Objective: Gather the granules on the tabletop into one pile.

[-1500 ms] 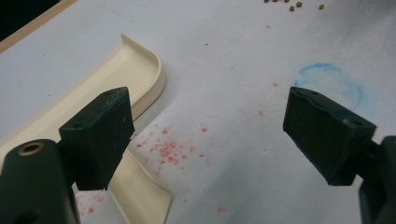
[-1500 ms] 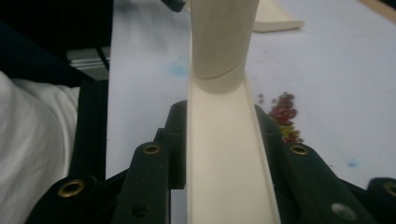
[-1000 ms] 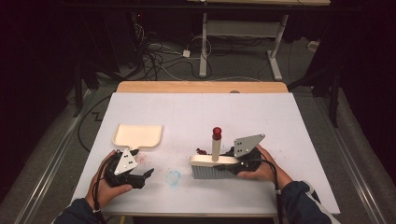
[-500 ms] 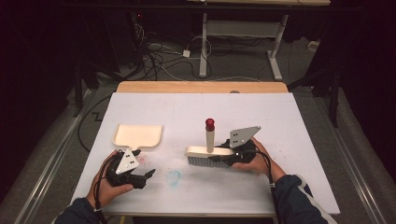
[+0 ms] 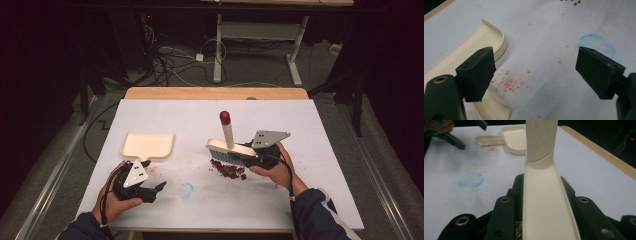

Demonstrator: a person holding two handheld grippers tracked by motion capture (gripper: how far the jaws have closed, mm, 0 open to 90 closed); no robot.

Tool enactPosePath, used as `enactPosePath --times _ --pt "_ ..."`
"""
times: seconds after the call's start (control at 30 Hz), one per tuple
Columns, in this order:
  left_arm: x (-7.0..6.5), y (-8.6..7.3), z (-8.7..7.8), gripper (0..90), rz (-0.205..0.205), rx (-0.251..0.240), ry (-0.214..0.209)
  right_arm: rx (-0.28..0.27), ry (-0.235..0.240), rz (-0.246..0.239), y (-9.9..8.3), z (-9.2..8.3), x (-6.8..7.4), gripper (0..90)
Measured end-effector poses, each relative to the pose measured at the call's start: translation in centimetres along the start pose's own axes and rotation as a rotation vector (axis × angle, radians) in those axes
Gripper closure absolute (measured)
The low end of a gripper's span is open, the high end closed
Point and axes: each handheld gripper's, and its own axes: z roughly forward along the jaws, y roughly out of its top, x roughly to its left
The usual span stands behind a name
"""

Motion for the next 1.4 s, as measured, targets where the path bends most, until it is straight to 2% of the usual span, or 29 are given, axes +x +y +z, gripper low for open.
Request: enactPosePath --times 0.1,0.13,0.17,0.3,0.37,0.47,0.57,0.7,0.87,0.97,1.03,1.17,1.4 --pt "0.1 0.0 0.0 15.4 0.0 0.003 0.001 0.016 -0.084 0.022 -0.2 0.1 -0.5 67.6" --pt "0.0 -0.1 0.0 15.4 -0.01 0.007 -0.004 0.022 -0.121 0.017 -0.3 0.1 -0.7 67.6" --pt "0.1 -0.1 0.0 15.4 -0.002 0.0 0.001 0.027 -0.164 0.027 -0.5 0.0 -0.8 67.7" --pt "0.0 -0.1 -0.1 15.4 0.002 0.0 0.0 0.012 -0.231 0.13 -2.2 -0.9 -1.4 67.7" --pt "-0.1 -0.1 -0.1 15.4 0.001 -0.002 -0.001 0.04 -0.245 0.153 -3.1 -1.1 -1.3 67.7" --pt "-0.1 -0.1 -0.2 15.4 0.003 -0.004 -0.001 0.052 -0.26 0.18 -3.7 -1.7 -0.8 67.7" --pt "-0.1 -0.1 -0.2 15.4 0.006 -0.003 -0.002 0.077 -0.3 0.198 -3.7 -2.1 -0.2 67.6" --pt "-0.1 0.0 -0.2 15.4 0.009 0.0 -0.006 0.146 -0.315 0.222 -3.6 -2.4 0.5 67.6" --pt "-0.1 0.0 -0.2 15.4 0.016 0.006 -0.009 0.23 -0.361 0.272 -2.9 -2.8 2.0 67.7" --pt "-0.2 0.0 -0.2 15.4 0.018 0.009 -0.013 0.266 -0.392 0.28 -2.7 -2.9 3.3 67.8" --pt "-0.2 0.0 -0.3 15.4 0.02 0.009 -0.016 0.278 -0.399 0.297 -2.7 -2.9 4.0 67.8" --pt "-0.2 0.0 -0.4 15.4 0.021 0.003 -0.022 0.278 -0.42 0.3 -2.7 -2.9 5.3 67.8" --pt "-0.2 0.0 -0.3 15.4 0.017 0.0 -0.02 0.251 -0.416 0.284 -2.3 -2.0 6.3 67.9"
